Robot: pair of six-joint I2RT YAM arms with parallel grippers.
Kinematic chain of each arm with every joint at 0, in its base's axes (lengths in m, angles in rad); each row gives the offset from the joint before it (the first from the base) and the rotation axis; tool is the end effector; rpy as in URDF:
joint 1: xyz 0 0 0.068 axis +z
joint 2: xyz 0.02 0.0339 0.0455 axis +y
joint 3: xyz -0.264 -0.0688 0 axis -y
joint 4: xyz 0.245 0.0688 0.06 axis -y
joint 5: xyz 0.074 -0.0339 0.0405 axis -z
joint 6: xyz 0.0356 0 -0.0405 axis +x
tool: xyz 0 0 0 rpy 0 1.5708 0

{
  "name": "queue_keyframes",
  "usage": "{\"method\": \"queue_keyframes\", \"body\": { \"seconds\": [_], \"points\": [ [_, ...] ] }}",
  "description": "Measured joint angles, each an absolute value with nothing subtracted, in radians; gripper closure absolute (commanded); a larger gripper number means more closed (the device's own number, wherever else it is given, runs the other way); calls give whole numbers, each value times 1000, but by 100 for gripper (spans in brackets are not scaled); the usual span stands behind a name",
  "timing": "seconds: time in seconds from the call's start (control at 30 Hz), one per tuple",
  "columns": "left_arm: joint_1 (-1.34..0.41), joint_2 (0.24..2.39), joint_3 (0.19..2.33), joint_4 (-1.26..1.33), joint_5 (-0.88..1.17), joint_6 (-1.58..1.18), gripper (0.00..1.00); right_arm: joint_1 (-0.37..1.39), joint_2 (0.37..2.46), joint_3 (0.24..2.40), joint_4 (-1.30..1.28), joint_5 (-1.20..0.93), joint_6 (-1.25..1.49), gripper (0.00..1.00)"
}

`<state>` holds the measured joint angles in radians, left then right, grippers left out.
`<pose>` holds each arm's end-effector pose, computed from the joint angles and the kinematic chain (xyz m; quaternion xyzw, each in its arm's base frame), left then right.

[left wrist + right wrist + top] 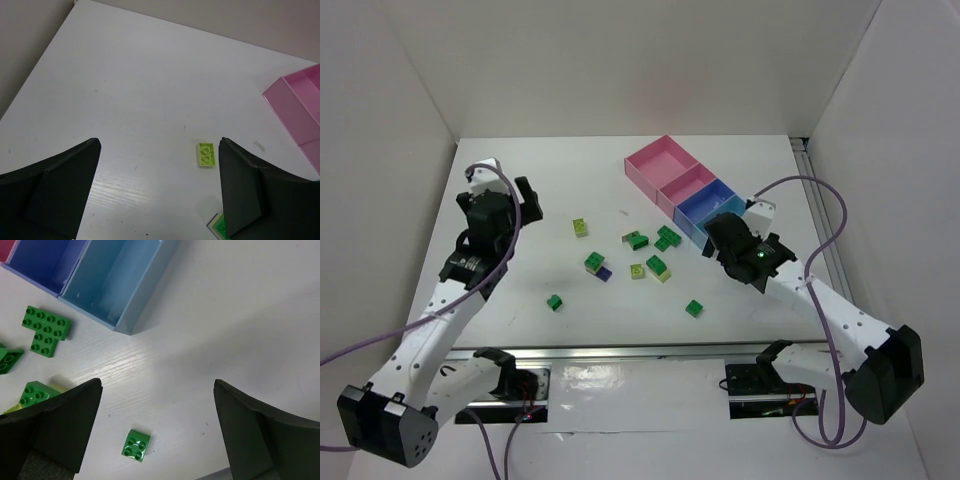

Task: Sort the legos into containers by color

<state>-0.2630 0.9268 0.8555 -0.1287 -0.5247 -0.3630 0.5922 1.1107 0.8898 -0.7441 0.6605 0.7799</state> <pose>0.2102 -0.0381 0.3462 -0.2013 0.7385 0.0028 0.6434 0.1890 0.1008 0.2710 0.1809 0.8899 -0.0607 0.4144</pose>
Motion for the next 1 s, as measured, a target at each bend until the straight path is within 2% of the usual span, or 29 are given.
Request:
{"method": "queue_keyframes", "body": {
  "seconds": [0.27,0.3,0.43,0.8,1.0],
  "points": [
    [-256,1061,951,-196,-438,-341,0,592,1150,861,-745,651,819,0],
    [-256,1085,970,-208,-424,-339,0,592,1166,861,-744,638,818,4],
    [-257,1129,1015,-233,-397,-341,0,631,1186,861,-743,595,809,7],
    [-300,1193,1169,-430,-212,-426,1,775,1299,774,-688,368,1061,8],
    [-329,1195,1147,-499,-187,-430,1,776,1346,756,-667,294,1153,19]
  ]
}}
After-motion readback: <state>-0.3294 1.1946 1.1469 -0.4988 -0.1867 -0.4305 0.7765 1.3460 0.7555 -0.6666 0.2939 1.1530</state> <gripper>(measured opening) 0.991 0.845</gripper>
